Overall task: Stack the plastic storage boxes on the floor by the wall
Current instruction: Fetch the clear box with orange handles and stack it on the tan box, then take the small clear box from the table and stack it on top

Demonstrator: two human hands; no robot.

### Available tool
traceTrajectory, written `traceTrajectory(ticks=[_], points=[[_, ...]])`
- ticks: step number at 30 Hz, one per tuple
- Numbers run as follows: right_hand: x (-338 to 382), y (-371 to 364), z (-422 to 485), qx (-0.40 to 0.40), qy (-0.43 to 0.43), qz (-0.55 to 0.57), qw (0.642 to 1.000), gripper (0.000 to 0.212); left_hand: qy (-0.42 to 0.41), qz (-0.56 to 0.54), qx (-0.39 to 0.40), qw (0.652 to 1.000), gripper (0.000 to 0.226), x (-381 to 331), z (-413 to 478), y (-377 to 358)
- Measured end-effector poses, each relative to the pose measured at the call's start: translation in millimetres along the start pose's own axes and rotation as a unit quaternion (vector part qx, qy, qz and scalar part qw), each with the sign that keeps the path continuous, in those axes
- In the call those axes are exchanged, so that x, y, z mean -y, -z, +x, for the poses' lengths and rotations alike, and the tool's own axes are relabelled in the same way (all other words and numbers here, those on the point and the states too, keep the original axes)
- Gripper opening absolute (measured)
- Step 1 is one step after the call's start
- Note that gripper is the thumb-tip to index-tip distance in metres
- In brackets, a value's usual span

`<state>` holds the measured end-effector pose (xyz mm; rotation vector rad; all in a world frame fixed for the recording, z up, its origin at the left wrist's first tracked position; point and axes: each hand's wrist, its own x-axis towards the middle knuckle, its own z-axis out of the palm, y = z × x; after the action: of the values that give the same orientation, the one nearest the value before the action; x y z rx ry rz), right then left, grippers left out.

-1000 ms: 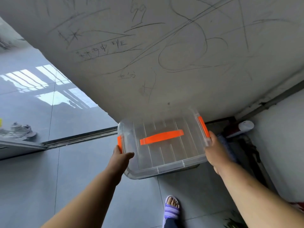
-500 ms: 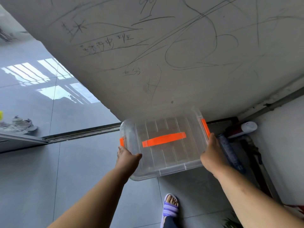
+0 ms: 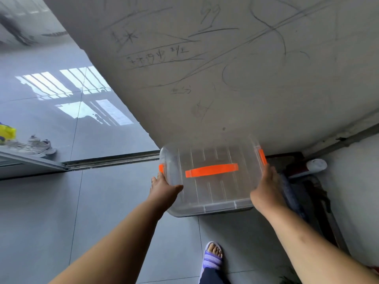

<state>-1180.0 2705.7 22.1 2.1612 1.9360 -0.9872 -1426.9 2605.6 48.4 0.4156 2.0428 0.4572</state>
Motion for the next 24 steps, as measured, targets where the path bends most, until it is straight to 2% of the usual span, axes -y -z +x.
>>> traceTrajectory(ticks=[3,6,8,14,24], points=[[20,6,-13,-0.014,0.047,-0.018,0.999,0.080,-0.006,0.005,-0.018,1.000,0.069,0,-12,13],[42,7,-30,-0.003,0.079,-0.026,0.997,0.065,-0.007,0.015,-0.042,0.999,0.081,8,-26,34],[57,5,-43,0.009,0.099,-0.012,0.995,0.058,-0.001,0.006,-0.058,0.998,0.082,17,-36,52],[100,-4,-84,0.049,0.145,-0.015,0.988,0.055,0.028,-0.035,-0.090,0.995,0.077,63,-67,103],[214,-66,-221,0.110,0.288,-0.048,0.950,0.045,0.066,-0.187,-0.172,0.965,0.075,217,-151,221]])
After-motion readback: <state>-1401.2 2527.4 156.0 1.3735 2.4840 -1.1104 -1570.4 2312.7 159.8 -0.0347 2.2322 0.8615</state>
